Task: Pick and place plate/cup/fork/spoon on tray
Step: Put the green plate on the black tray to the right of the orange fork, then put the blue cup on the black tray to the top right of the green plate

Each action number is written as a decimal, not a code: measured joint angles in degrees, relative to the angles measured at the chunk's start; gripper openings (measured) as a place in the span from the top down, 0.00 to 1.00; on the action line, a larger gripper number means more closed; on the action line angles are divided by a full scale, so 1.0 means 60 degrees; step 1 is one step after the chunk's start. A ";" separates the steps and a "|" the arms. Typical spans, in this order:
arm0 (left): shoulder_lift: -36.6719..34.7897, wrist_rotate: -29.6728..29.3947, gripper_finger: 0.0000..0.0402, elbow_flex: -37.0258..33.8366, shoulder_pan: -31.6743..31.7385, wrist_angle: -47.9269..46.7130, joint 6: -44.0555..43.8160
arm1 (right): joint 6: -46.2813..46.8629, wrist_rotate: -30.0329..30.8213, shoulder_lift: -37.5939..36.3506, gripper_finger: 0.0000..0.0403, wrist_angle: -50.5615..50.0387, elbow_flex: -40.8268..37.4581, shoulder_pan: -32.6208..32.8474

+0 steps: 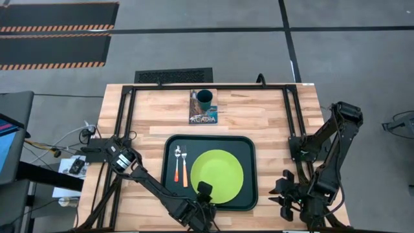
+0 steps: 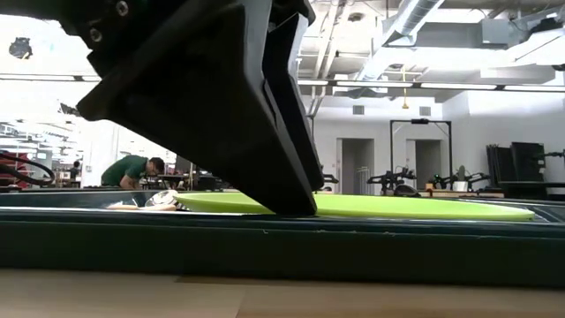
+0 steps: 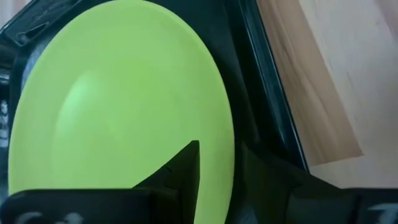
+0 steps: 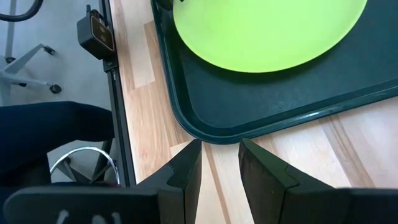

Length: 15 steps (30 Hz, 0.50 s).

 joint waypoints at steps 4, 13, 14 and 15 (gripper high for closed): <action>0.0000 -0.0002 0.73 0.0257 -0.0002 -0.0044 -0.0019 | 0.0000 0.0000 0.0000 0.67 0.0000 0.0000 -0.0001; -0.0018 -0.0269 0.73 0.2329 0.0015 -0.2858 -0.0328 | -0.0006 0.0000 0.0000 0.67 0.0000 0.0000 -0.0001; -0.0018 -0.0430 0.73 0.2682 0.0044 -0.3386 -0.0389 | -0.0006 0.0000 0.0000 0.67 0.0001 0.0000 -0.0001; -0.0018 -0.0623 0.73 0.3082 0.0104 -0.3986 -0.0522 | -0.0006 0.0000 0.0000 0.67 0.0008 0.0000 -0.0001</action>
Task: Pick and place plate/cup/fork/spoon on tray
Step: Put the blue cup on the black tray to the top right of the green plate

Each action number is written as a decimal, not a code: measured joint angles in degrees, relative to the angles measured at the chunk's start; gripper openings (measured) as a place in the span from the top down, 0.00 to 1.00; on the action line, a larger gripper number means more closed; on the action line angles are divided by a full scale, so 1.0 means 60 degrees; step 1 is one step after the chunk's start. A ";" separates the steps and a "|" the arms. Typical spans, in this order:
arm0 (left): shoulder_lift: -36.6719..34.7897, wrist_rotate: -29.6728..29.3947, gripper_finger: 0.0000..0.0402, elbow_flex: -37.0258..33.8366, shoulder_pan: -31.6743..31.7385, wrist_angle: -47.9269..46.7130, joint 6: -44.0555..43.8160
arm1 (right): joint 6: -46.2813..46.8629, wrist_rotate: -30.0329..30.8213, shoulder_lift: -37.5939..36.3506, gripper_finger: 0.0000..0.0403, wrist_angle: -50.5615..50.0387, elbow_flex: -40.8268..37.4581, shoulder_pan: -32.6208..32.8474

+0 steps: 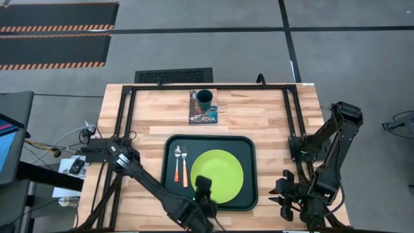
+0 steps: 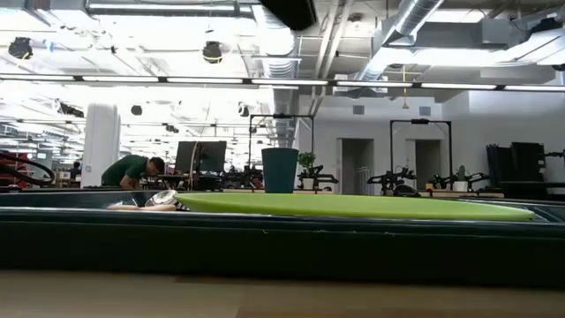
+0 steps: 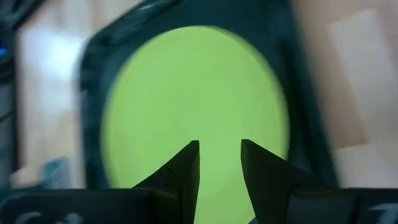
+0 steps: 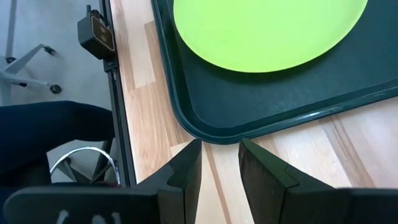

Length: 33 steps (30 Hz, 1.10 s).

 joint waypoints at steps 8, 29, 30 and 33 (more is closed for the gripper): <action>-0.0829 -0.1630 0.73 0.1821 0.1452 -0.3239 -0.1917 | -0.0008 0.0035 0.0000 0.67 -0.0026 0.0000 -0.0004; -0.2747 0.1488 0.60 0.1085 0.9805 -0.0889 -0.0940 | 0.0150 0.0430 0.0006 0.67 -0.0079 -0.0004 -0.0070; -0.2747 0.1727 0.58 0.1085 1.0118 -0.0702 -0.0853 | 0.0197 0.0426 0.0007 0.67 -0.0093 -0.0004 -0.0070; -0.2622 0.2466 0.51 0.1102 1.0848 -0.0239 -0.0474 | 0.0370 0.0429 0.0007 0.67 -0.0190 -0.0004 -0.0070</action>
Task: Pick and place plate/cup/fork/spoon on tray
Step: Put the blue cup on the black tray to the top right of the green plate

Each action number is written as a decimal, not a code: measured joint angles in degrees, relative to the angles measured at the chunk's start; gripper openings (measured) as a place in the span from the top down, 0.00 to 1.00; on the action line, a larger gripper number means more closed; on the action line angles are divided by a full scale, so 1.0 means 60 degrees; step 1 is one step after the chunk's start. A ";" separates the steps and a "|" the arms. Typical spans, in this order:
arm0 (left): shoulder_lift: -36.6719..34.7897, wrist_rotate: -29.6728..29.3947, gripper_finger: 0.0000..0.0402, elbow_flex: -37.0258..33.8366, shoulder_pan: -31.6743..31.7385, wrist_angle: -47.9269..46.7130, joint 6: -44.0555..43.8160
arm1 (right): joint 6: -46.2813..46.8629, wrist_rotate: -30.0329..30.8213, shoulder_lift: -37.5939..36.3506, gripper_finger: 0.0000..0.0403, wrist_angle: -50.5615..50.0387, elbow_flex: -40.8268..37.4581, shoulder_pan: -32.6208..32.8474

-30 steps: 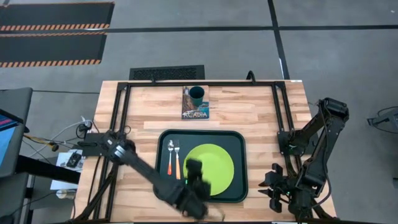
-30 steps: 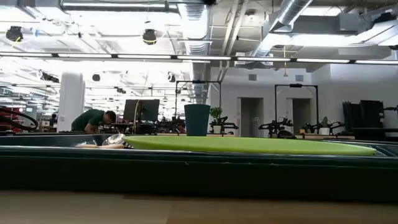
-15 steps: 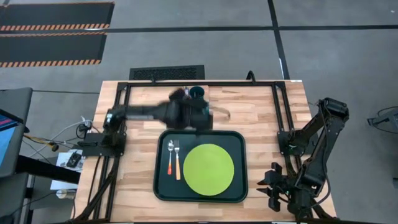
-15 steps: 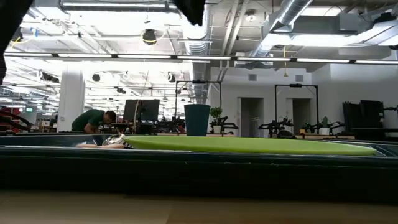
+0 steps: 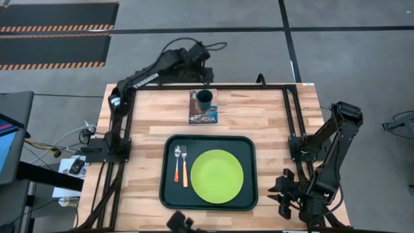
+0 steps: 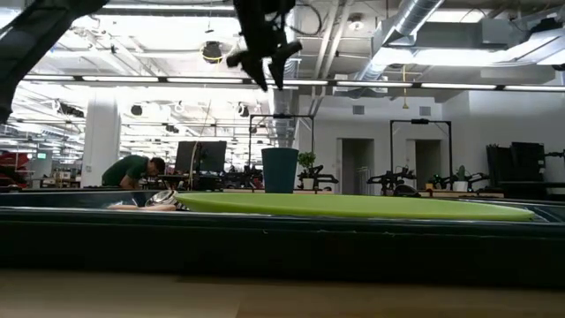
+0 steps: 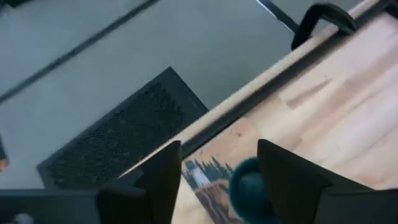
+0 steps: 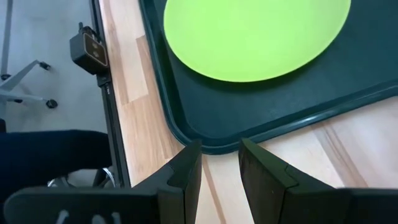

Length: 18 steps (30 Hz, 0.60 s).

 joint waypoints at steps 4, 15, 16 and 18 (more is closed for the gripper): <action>0.0600 0.0974 0.46 -0.0006 0.0527 -0.0160 0.0532 | 0.0341 0.0001 0.0004 0.67 -0.0259 0.0000 0.0000; 0.2359 0.1771 0.45 -0.0024 0.0679 -0.0424 0.1474 | 0.0718 0.0001 0.0007 0.67 -0.0396 0.0000 0.0000; 0.2440 0.1798 0.45 -0.0024 0.0672 -0.0432 0.1474 | 0.0727 0.0001 0.0007 0.67 -0.0394 0.0000 0.0000; 0.2512 0.1965 0.45 -0.0027 0.0674 -0.0441 0.1462 | 0.0727 -0.0003 0.0007 0.67 -0.0394 0.0000 0.0018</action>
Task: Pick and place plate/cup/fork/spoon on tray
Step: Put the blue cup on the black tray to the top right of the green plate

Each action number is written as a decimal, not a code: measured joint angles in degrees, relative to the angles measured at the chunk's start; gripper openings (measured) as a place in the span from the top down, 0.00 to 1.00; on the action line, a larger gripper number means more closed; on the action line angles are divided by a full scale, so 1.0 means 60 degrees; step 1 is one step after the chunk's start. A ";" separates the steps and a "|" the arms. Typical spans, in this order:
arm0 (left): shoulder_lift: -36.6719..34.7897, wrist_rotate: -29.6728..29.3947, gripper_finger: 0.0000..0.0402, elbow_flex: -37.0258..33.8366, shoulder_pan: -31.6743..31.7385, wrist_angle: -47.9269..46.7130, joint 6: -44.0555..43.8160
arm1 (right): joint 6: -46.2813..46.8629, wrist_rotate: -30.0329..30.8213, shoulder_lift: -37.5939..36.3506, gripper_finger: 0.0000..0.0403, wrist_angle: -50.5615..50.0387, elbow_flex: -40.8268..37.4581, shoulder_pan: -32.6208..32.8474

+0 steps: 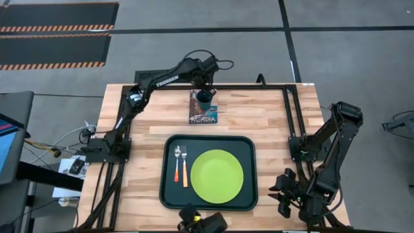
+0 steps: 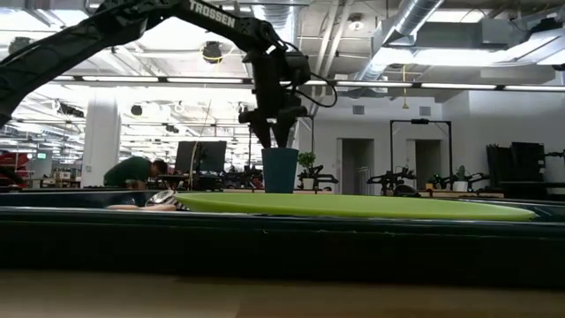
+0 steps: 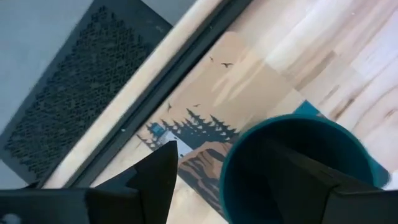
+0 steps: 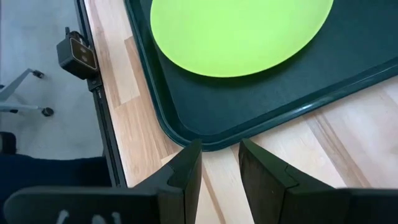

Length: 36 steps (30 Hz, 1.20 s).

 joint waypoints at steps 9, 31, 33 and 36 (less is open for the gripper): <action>-0.0006 0.0182 0.48 -0.0006 -0.0009 -0.0130 -0.0040 | -0.0067 -0.0007 0.0000 0.67 0.0000 0.0000 0.0015; 0.0074 -0.0123 1.00 0.0423 -0.0249 -0.0508 -0.0471 | -0.0004 -0.0004 0.0004 0.67 0.0320 0.0000 -0.0065; 0.0052 -0.0257 1.00 0.0946 -0.0503 -0.0776 -0.0480 | -0.0004 0.0000 0.0004 0.67 0.0318 0.0000 -0.0065; -0.0071 -0.0248 1.00 0.1279 -0.1054 -0.0533 -0.0486 | -0.0007 0.0074 0.0004 0.67 0.0288 0.0000 -0.0065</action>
